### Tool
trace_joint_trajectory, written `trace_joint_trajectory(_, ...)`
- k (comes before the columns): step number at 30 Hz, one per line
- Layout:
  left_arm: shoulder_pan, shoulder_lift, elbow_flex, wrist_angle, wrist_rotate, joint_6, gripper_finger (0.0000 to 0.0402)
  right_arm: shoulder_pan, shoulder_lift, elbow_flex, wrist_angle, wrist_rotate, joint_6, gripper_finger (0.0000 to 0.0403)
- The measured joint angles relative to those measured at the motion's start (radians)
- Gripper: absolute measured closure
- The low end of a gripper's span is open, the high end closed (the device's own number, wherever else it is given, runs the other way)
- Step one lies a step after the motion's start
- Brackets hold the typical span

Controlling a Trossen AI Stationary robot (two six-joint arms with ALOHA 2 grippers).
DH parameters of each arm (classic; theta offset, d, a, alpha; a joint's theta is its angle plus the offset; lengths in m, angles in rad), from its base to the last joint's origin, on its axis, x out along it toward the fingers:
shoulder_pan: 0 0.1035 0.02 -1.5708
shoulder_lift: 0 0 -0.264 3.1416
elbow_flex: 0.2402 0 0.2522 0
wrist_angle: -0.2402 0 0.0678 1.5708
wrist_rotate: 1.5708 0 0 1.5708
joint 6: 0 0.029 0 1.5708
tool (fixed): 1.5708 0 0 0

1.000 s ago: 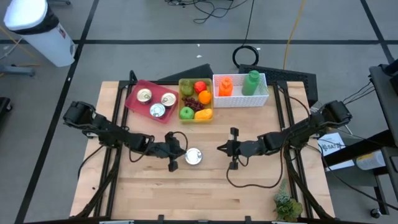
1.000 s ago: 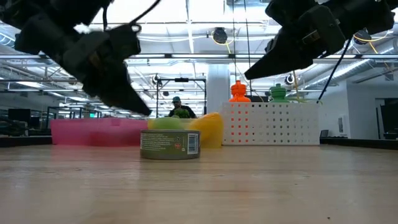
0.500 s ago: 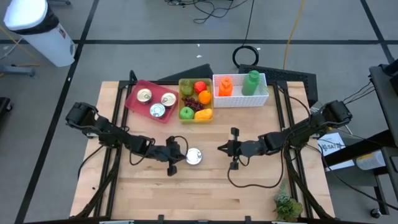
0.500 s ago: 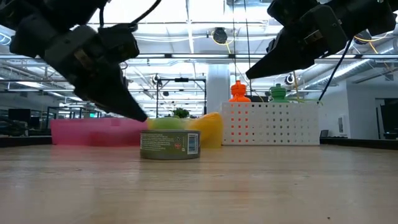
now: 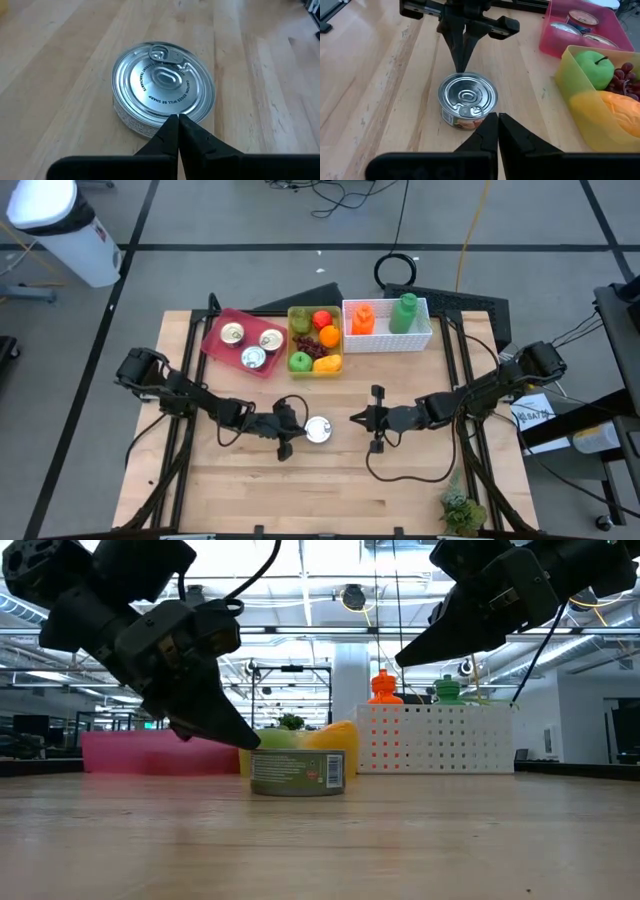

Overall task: Pick & Place Food Item
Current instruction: Put the green tuna can into the red bin

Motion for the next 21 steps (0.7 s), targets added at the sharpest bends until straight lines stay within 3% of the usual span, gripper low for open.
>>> trace_joint_trajectory(21,-0.002,0.001,-0.002,-0.032,0.065,-0.07,0.0389,0.0,0.0,0.0,0.0,-0.002,0.0,0.0401)
